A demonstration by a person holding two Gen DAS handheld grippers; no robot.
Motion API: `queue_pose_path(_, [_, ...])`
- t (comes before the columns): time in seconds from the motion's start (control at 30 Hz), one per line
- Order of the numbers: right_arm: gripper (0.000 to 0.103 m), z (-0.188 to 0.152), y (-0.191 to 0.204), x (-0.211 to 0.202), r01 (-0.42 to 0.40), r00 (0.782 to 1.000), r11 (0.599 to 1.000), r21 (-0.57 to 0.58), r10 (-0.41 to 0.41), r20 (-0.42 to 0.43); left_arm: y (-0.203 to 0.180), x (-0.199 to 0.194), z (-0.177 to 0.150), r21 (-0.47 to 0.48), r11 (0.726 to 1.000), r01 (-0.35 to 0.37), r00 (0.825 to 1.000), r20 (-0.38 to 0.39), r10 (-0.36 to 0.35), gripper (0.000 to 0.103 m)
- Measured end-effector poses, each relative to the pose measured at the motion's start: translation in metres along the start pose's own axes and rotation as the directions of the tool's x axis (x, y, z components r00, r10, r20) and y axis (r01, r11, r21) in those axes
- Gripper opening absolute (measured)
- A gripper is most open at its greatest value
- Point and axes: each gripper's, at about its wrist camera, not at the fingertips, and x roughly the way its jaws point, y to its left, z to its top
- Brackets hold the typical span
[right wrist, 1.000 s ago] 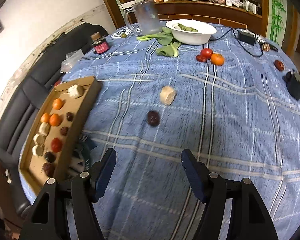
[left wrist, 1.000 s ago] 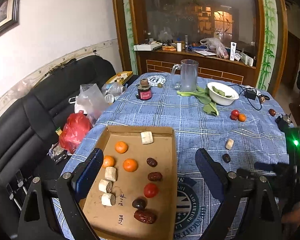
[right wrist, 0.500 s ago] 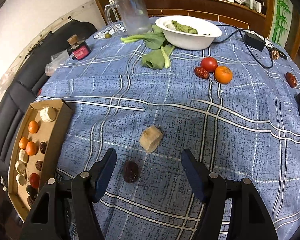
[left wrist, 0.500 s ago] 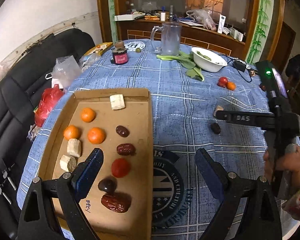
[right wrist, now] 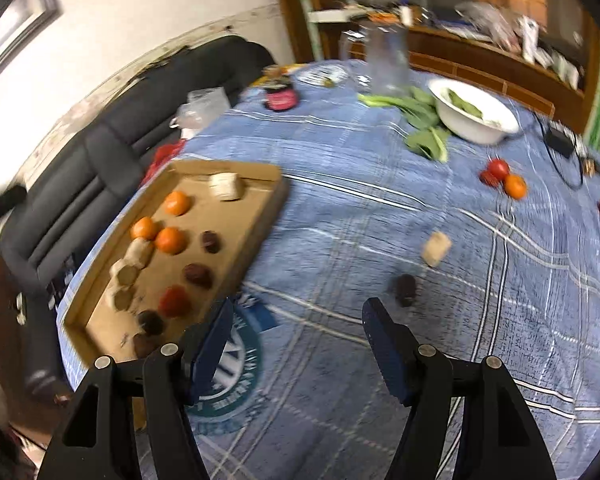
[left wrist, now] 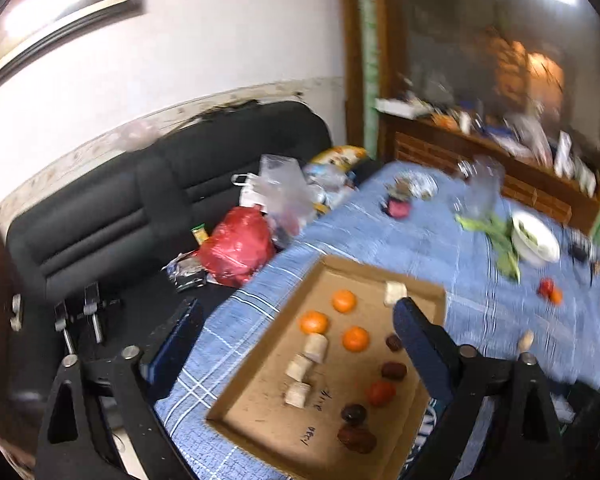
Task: Organize fruits
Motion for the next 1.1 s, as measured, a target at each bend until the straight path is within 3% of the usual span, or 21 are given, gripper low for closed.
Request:
queue_pose_path(0.13, [0.072, -0.003, 0.029, -0.01, 0.014, 1.0, 0.997, -0.071, -0.014, 0.005, 0.031, -0.002, 0.01, -0.114, 0.992, 0.053, 0.998, 0.046, -0.048, 0.103])
queue_pose_path(0.3, [0.072, -0.012, 0.059, -0.01, 0.038, 0.999, 0.99, -0.136, -0.039, -0.009, 0.041, 0.015, 0.008, -0.086, 0.995, 0.049, 0.999, 0.025, -0.047, 0.103])
queue_pose_path(0.57, [0.077, -0.016, 0.09, 0.006, 0.086, 0.995, 0.985, -0.151, -0.092, -0.032, 0.041, 0.052, -0.014, 0.024, 0.988, 0.154, 0.979, -0.139, -0.15, 0.103])
queue_pose_path(0.73, [0.08, -0.014, 0.099, 0.016, 0.155, 0.986, 0.979, -0.136, -0.161, -0.034, 0.046, 0.08, -0.038, 0.06, 0.976, 0.21, 0.945, -0.269, -0.187, 0.103])
queue_pose_path(0.87, [0.08, -0.015, 0.107, 0.026, 0.2, 0.977, 0.97, -0.142, -0.208, -0.045, 0.05, 0.094, -0.049, 0.075, 0.97, 0.23, 0.927, -0.319, -0.195, 0.103])
queue_pose_path(1.1, [0.081, -0.011, 0.112, 0.039, 0.22, 0.971, 0.966, -0.139, -0.231, -0.068, 0.046, 0.107, -0.05, 0.087, 0.963, 0.254, 0.912, -0.352, -0.209, 0.103])
